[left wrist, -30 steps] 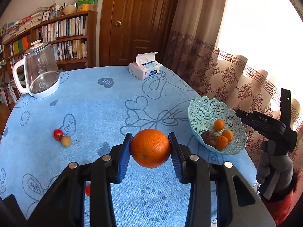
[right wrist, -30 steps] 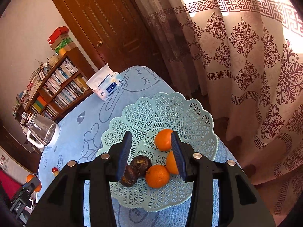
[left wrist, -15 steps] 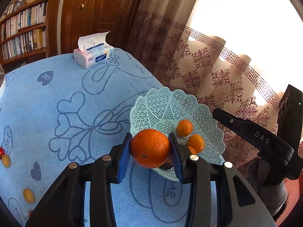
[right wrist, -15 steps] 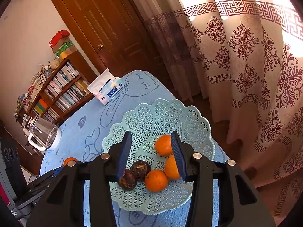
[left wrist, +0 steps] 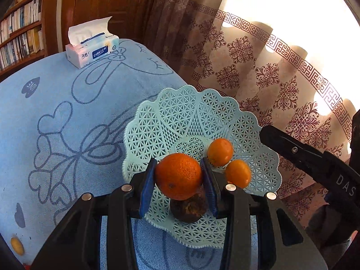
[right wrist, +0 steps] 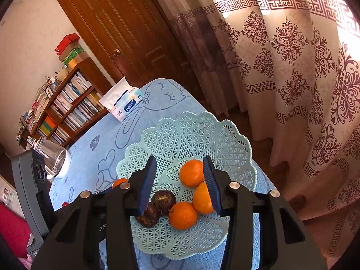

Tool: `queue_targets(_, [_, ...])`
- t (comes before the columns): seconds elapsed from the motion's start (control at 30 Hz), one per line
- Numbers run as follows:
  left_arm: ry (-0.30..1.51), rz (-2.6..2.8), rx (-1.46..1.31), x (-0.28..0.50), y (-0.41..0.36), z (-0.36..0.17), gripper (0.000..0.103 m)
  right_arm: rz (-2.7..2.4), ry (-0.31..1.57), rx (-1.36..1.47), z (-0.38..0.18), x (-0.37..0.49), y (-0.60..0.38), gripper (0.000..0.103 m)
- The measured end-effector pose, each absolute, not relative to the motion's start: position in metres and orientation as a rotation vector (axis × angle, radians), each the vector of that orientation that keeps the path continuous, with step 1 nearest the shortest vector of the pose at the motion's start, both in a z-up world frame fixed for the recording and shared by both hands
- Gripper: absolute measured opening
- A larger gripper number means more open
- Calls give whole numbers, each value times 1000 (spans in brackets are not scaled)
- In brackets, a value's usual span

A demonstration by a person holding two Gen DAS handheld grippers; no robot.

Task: Organize fruits
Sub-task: 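Lower the held orange into the basket and open the left tool, then withdraw both tools from the basket toward the tomatoes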

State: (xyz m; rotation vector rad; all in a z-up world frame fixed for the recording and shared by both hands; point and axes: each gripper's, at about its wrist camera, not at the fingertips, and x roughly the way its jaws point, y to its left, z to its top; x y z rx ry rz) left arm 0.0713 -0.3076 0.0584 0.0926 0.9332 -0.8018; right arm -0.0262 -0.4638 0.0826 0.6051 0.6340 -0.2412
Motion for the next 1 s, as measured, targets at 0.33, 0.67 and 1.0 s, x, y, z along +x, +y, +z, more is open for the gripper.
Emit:
queue_targets(0.33, [918,-775,72,71,-301,62,61,-229,637,604,82,-26,-460,44])
queue_targets(0.67, [921,-781,72,67,-297,66,62,-222,631,610,84,-28,-459,45])
queue_targets(1.0, [898,-740,74,62,-285,78,71,-225,617,623,87,-30,-460,44])
